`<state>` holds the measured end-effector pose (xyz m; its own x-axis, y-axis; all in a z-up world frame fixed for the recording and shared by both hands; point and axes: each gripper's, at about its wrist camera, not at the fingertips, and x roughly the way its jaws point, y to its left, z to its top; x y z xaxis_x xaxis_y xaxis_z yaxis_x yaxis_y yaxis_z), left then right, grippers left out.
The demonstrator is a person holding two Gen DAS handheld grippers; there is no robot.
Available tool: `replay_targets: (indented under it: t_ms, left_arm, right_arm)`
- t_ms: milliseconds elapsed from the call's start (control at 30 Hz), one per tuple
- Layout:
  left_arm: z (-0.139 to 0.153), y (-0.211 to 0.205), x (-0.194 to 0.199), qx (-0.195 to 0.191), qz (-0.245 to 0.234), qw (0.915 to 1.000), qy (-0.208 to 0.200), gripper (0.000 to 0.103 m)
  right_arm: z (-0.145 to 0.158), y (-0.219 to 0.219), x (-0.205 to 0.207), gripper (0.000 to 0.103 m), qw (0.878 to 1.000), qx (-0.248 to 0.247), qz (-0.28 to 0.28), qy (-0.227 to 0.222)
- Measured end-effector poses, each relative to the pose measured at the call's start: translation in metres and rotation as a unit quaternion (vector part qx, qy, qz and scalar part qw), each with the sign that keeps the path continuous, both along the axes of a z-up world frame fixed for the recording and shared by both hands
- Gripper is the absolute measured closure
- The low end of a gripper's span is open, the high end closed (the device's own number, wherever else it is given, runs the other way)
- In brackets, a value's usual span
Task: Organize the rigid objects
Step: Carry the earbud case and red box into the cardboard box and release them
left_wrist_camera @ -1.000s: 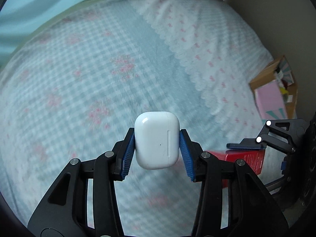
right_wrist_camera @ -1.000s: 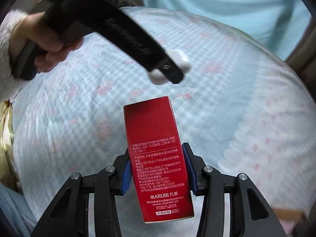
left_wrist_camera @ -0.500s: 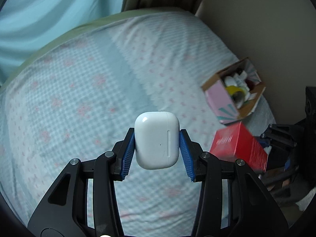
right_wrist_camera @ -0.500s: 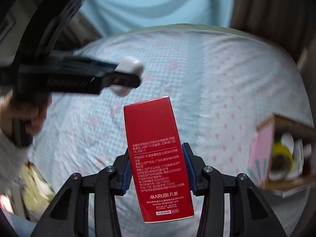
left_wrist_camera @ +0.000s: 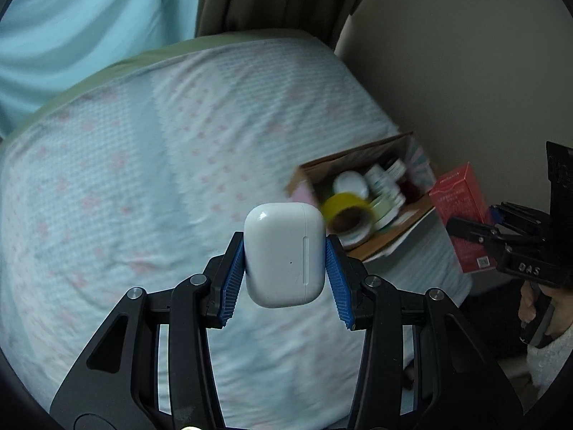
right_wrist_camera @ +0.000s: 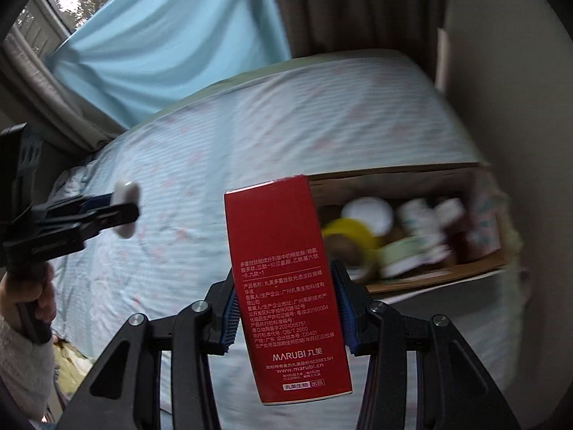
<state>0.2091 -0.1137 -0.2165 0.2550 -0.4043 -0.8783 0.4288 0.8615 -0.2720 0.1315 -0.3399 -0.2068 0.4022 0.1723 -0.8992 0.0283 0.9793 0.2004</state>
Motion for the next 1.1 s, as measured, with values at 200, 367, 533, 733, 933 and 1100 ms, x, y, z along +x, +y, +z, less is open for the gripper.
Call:
replay_targets:
  t_ms: [200,367,533,733,933,1100]
  left_arm:
    - [-0.012,-0.079,0.0,-0.02,0.018,0.9993,0.025,0.063]
    - [-0.033,-0.135,0.007,-0.015,0.009,0.9989,0.044,0.063]
    - [-0.067,-0.185,0.026,-0.007,-0.005,0.9975,0.07,0.063]
    - [-0.11,-0.229,0.048,0.01,-0.017,0.9957,0.091,0.063]
    - [-0.152,-0.263,0.058,0.047,-0.037,0.9929,0.102,0.063]
    - [-0.167,-0.277,0.058,0.077,-0.065,0.99,0.099,0.063]
  right_arm:
    - [-0.008,-0.086,0.012,0.061,1.0,-0.02,-0.003,0.01]
    - [-0.027,-0.133,0.028,0.061,1.0,-0.016,-0.009,0.023]
    - [-0.061,-0.162,0.051,0.061,0.999,0.006,-0.018,0.041]
    - [-0.108,-0.179,0.07,0.061,0.997,0.046,-0.031,0.061]
    - [-0.136,-0.187,0.074,0.061,0.994,0.074,-0.059,0.059]
    - [-0.146,-0.189,0.072,0.06,0.993,0.085,-0.056,0.051]
